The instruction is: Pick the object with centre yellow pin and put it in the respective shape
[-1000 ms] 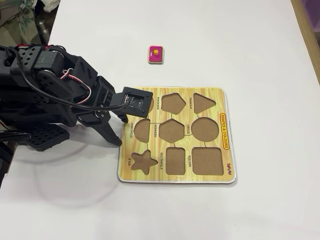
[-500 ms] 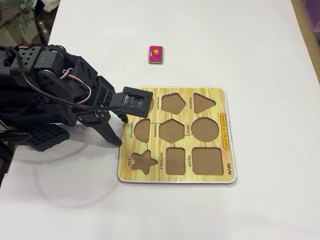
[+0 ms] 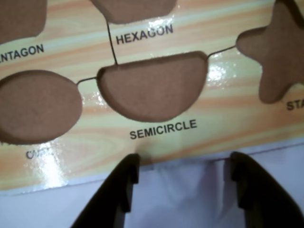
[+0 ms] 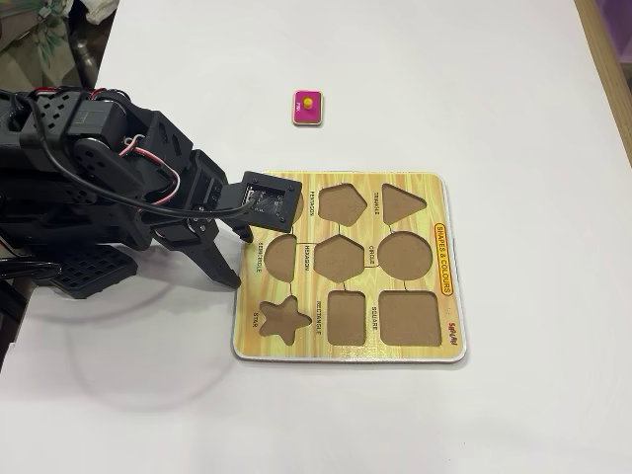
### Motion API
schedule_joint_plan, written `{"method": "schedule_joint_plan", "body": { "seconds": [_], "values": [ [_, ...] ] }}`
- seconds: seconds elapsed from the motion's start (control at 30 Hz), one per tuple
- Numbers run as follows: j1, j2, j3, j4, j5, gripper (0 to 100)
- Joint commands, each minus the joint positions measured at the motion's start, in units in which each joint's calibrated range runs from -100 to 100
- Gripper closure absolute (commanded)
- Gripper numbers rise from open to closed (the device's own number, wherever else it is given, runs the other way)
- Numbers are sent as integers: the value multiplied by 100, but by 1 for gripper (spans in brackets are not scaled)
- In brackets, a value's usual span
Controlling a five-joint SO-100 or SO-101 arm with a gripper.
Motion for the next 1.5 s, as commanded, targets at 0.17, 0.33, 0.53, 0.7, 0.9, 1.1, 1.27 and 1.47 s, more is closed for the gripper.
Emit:
{"method": "schedule_joint_plan", "body": {
  "seconds": [0.17, 0.33, 0.53, 0.7, 0.9, 1.1, 1.27, 1.47],
  "values": [
    [-42, 177, -737, 169, -11, 78],
    [-62, 687, -1385, 178, 36, 78],
    [-62, 2118, -3031, 723, 41, 78],
    [-62, 3131, -4766, 1829, 36, 78],
    [-355, 4152, -6439, 2469, -11, 78],
    [-1458, 5022, -7356, 2486, -22, 78],
    [-2620, 5382, -7869, 2417, -11, 78],
    [-3548, 6160, -8732, 2417, -17, 78]
  ]
}}
